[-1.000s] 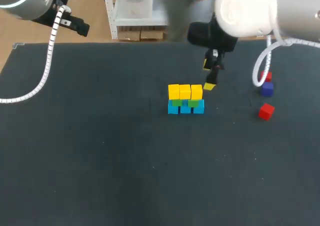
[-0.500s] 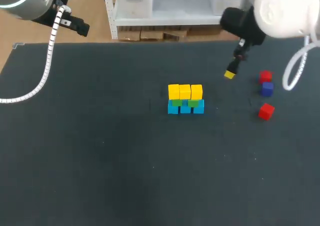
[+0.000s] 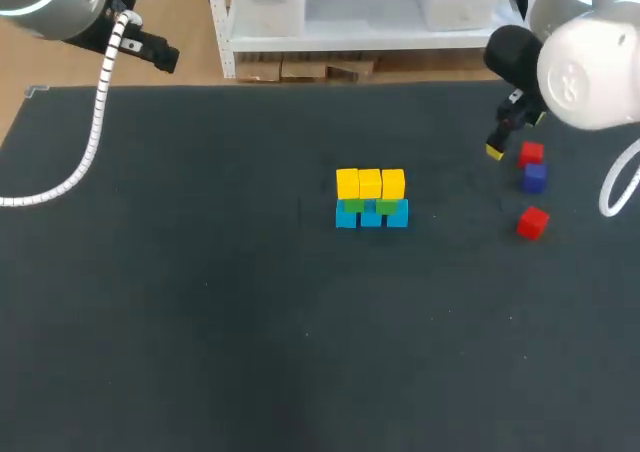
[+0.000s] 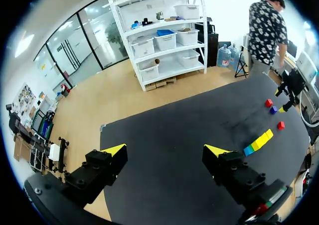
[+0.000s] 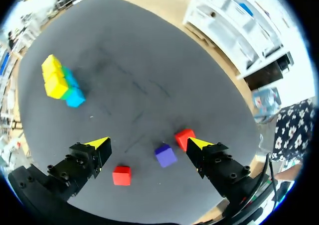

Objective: Place the blue cubes, place green cubes on the blue cubes, place the yellow cubes on the green cubes, then place the red cubes on the yellow cubes, and place purple cube on the red cubes.

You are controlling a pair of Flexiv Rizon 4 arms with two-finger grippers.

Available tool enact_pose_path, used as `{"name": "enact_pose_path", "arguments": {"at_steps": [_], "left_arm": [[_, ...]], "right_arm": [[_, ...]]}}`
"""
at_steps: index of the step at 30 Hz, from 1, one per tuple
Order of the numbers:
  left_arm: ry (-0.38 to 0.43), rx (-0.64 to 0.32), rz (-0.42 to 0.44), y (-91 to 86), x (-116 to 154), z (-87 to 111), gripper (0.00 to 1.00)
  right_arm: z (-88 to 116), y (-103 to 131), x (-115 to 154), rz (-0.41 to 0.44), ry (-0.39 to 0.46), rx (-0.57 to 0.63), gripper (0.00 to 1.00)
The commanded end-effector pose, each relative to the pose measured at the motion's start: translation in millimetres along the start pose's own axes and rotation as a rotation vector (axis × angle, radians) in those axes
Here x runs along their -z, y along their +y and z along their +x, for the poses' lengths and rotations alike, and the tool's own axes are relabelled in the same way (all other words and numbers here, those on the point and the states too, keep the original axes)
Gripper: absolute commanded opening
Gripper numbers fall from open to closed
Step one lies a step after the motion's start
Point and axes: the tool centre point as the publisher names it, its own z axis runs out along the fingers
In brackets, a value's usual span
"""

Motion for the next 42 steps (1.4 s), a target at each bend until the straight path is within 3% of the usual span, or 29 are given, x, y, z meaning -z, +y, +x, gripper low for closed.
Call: {"name": "enact_pose_path", "arguments": {"at_steps": [1,14,18,26,39,41,42], "left_arm": [[0.000,-0.002,0.002,0.7,0.7,0.4,1.00],[0.000,-0.002,0.002,0.7,0.7,0.4,1.00],[0.000,-0.002,0.002,0.7,0.7,0.4,1.00],[0.000,-0.002,0.002,0.7,0.7,0.4,1.00],[0.000,-0.002,0.002,0.7,0.7,0.4,1.00],[0.000,-0.002,0.002,0.7,0.7,0.4,1.00],[0.000,-0.002,0.002,0.7,0.7,0.4,1.00]], "right_arm": [[-1.7,-10.5,-13.5,0.029,0.025,-0.072,1.00],[1.7,-36.4,-38.0,0.047,0.075,-0.275,1.00],[2.7,-41.0,-41.0,0.022,0.071,-0.380,1.00],[1.1,-45.9,-47.2,-0.109,0.022,-0.602,1.00],[0.0,-43.6,-56.1,-0.071,0.092,-0.637,1.00],[-0.1,-42.5,-57.4,-0.069,0.100,-0.633,0.44],[0.2,-42.1,-57.9,-0.070,0.104,-0.633,0.41]]}}
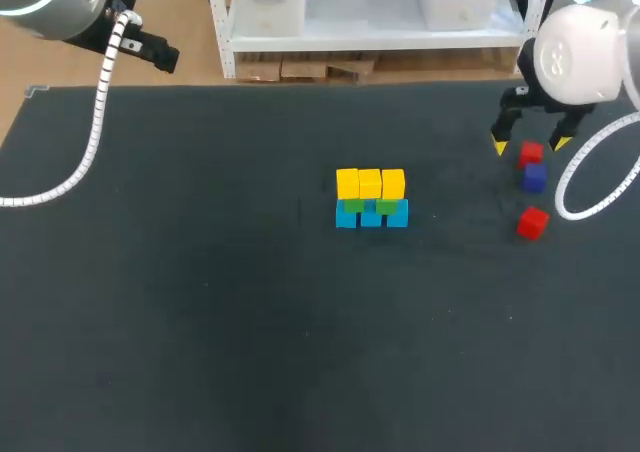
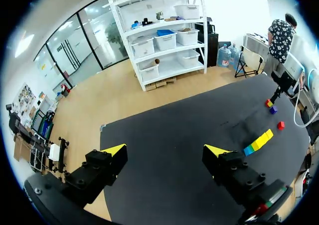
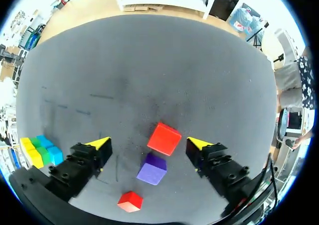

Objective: Place the blue cubes, place green cubes on the blue cubes, place the yellow cubes on the green cubes, then place the red cubes on the yellow cubes, and place purple cube on the red cubes.

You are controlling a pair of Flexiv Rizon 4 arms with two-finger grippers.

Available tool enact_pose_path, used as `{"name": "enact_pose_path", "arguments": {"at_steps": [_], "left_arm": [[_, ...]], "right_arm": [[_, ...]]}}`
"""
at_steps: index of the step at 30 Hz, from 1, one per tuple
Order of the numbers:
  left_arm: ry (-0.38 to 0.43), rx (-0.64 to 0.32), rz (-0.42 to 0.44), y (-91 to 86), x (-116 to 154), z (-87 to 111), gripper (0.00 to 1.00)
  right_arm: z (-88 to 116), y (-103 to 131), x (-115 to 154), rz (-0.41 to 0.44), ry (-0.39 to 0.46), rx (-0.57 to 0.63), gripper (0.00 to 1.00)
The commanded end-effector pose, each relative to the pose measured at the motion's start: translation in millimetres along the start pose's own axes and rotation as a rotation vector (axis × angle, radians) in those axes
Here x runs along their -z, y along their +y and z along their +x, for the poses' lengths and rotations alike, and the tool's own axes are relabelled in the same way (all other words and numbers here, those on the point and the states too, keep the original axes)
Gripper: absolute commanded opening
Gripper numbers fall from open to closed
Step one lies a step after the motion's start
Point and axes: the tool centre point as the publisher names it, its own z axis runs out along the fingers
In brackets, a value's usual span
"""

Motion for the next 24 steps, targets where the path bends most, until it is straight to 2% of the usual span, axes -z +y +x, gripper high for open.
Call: {"name": "enact_pose_path", "arguments": {"at_steps": [1,10,11,13,14,16,17,24], "left_arm": [[0.000,-0.002,0.002,0.8,0.7,0.4,1.00],[0.000,-0.002,0.002,0.8,0.7,0.4,1.00],[0.000,-0.002,0.002,0.8,0.7,0.4,1.00],[0.000,-0.002,0.002,0.8,0.7,0.4,1.00],[0.000,-0.002,0.002,0.8,0.7,0.4,1.00],[0.000,-0.002,0.002,0.8,0.7,0.4,1.00],[0.000,-0.002,0.002,0.8,0.7,0.4,1.00],[0.000,-0.002,0.002,0.8,0.7,0.4,1.00]], "right_arm": [[-3.9,2.4,-2.8,0.010,0.020,0.003,0.41],[-0.7,1.4,-7.3,-0.009,0.048,-0.010,0.50],[-0.4,1.1,-7.4,-0.008,0.048,-0.010,0.54],[0.2,0.1,-7.6,-0.004,0.049,-0.008,0.72],[0.4,-0.6,-7.3,0.009,0.040,-0.002,0.73],[0.6,-1.7,-4.1,0.023,0.032,0.003,0.50],[1.1,-2.0,-2.5,0.023,0.031,0.002,0.47],[3.0,-6.2,-7.3,0.027,0.049,-0.005,0.50]]}}
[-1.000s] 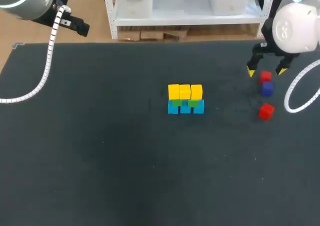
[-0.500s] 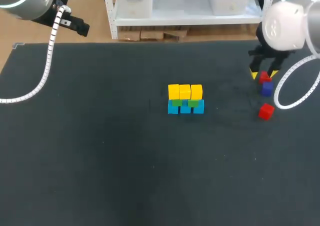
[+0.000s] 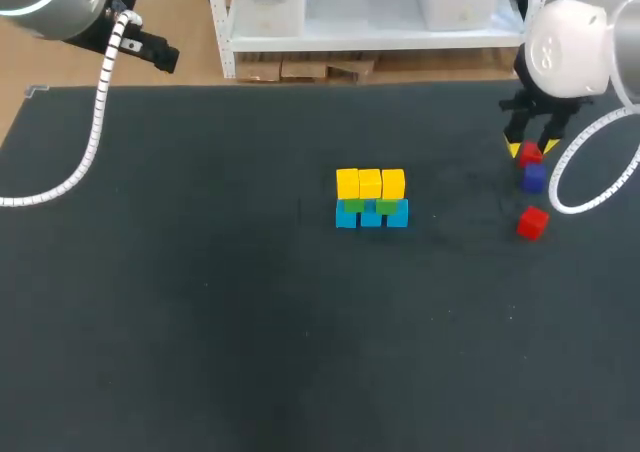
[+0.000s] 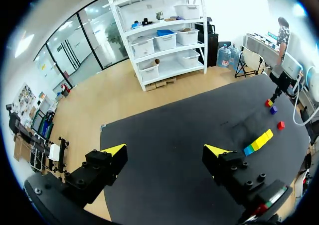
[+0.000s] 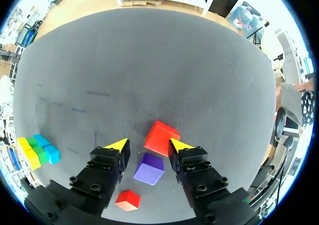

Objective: Place the blue cubes, place green cubes on the blue cubes, place the yellow cubes on the green cubes, then place the red cubes on the yellow cubes, and place purple cube on the red cubes.

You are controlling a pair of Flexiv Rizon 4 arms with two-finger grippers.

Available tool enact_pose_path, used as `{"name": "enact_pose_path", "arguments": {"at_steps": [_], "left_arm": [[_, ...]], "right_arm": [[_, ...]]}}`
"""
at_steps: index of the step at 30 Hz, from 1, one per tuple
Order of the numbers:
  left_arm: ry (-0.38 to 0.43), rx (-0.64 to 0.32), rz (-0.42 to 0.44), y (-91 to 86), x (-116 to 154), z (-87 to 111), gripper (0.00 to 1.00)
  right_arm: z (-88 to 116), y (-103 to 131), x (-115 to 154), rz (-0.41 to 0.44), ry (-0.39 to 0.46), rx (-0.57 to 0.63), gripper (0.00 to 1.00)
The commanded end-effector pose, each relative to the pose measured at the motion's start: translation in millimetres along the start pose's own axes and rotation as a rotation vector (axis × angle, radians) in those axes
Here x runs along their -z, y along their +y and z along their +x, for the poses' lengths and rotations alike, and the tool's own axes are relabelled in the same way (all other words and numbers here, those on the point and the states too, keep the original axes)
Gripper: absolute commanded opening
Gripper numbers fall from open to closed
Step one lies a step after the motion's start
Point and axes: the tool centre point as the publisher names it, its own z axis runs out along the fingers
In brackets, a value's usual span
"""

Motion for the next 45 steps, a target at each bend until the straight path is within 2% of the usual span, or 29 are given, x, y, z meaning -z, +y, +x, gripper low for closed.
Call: {"name": "enact_pose_path", "arguments": {"at_steps": [1,3,4,6,14,20,26,31,34,38,40,43,45], "left_arm": [[0.000,-0.002,0.002,0.8,0.7,0.4,1.00],[0.000,-0.002,0.002,0.8,0.7,0.4,1.00],[0.000,-0.002,0.002,0.8,0.7,0.4,1.00],[0.000,-0.002,0.002,0.8,0.7,0.4,1.00],[0.000,-0.002,0.002,0.8,0.7,0.4,1.00],[0.000,-0.002,0.002,0.8,0.7,0.4,1.00],[0.000,-0.002,0.002,0.8,0.7,0.4,1.00],[0.000,-0.002,0.002,0.8,0.7,0.4,1.00],[0.000,-0.002,0.002,0.8,0.7,0.4,1.00],[0.000,-0.002,0.002,0.8,0.7,0.4,1.00],[0.000,-0.002,0.002,0.8,0.7,0.4,1.00],[0.000,-0.002,0.002,0.8,0.7,0.4,1.00],[0.000,-0.002,0.002,0.8,0.7,0.4,1.00]], "right_arm": [[0.4,-2.7,-4.3,0.002,0.003,-0.005,0.50],[0.8,-3.2,-3.7,0.020,-0.006,-0.009,0.53],[1.3,-4.0,-2.9,0.022,-0.007,-0.012,0.62],[1.8,-6.2,-1.3,0.018,-0.009,-0.016,0.99],[7.4,-7.2,-0.5,0.018,-0.010,-0.020,1.00],[5.1,-6.8,-13.3,0.008,0.010,-0.019,1.00],[0.3,-6.1,-14.7,0.017,0.004,-0.024,1.00],[-2.6,-6.5,-13.5,0.023,-0.005,-0.026,0.91],[-3.2,-6.2,-15.1,0.021,-0.002,-0.025,0.69],[-3.0,-5.9,-19.2,0.020,0.009,-0.021,0.49],[-2.7,-5.8,-19.9,0.019,0.012,-0.020,0.46],[-2.1,-6.0,-19.9,0.025,0.015,-0.017,0.36],[-1.2,-6.5,-19.2,0.035,0.012,-0.012,0.35]]}}
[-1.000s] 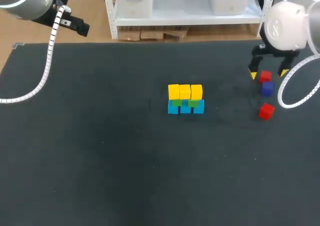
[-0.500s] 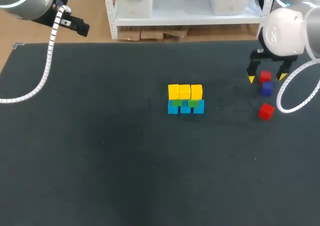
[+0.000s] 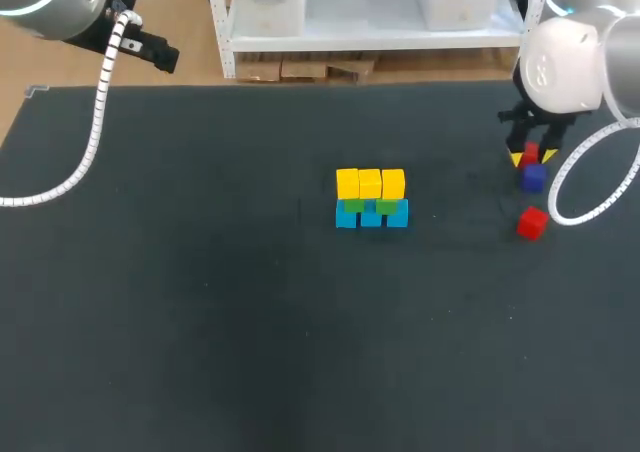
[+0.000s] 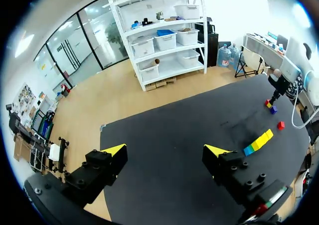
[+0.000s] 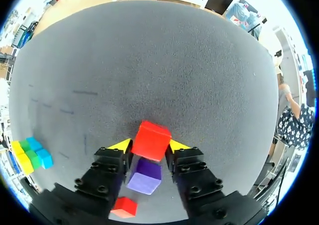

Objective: Place the blue cubes, place green cubes on the blue cubes, place the yellow cubes on the green cubes, then place the red cubes on the yellow cubes, and place purple cube on the red cubes.

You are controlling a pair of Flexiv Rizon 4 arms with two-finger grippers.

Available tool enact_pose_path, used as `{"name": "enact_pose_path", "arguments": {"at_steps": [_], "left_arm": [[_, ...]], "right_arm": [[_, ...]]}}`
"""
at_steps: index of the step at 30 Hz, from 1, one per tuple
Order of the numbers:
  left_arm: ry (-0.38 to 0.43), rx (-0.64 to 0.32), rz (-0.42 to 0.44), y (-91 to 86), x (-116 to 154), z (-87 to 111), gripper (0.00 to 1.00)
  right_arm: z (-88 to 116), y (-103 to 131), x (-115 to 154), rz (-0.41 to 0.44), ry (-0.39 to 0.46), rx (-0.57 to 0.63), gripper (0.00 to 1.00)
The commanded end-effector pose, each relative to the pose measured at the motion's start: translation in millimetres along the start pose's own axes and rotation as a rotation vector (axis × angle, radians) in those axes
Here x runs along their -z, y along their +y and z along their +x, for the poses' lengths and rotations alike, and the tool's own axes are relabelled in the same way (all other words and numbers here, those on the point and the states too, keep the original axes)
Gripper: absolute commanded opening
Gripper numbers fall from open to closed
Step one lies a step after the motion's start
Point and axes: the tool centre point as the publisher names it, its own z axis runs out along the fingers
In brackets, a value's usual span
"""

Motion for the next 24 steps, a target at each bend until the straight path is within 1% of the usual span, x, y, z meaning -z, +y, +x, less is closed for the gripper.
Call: {"name": "enact_pose_path", "arguments": {"at_steps": [1,2,5,8,12,14,17,18,24], "left_arm": [[0.000,-0.002,0.002,0.8,0.7,0.4,1.00],[0.000,-0.002,0.002,0.8,0.7,0.4,1.00],[0.000,-0.002,0.002,0.8,0.7,0.4,1.00],[0.000,-0.002,0.002,0.8,0.7,0.4,1.00],[0.000,-0.002,0.002,0.8,0.7,0.4,1.00],[0.000,-0.002,0.002,0.8,0.7,0.4,1.00],[0.000,-0.002,0.002,0.8,0.7,0.4,1.00],[0.000,-0.002,0.002,0.8,0.7,0.4,1.00],[0.000,-0.002,0.002,0.8,0.7,0.4,1.00]], "right_arm": [[-1.6,-0.5,1.0,0.016,0.000,0.010,0.35],[-1.0,-0.6,1.9,0.021,-0.002,0.018,0.35],[1.1,0.1,7.1,0.030,-0.013,0.045,0.27],[2.7,1.0,16.8,0.042,-0.030,0.106,0.12],[5.4,6.2,37.3,0.044,-0.080,0.216,0.01],[7.9,10.3,50.7,0.022,-0.105,0.269,0.00],[15.8,21.1,70.9,-0.016,-0.116,0.361,0.00],[18.9,24.4,77.4,-0.024,-0.118,0.388,0.02],[33.9,39.3,110.8,-0.043,-0.135,0.511,0.00]]}}
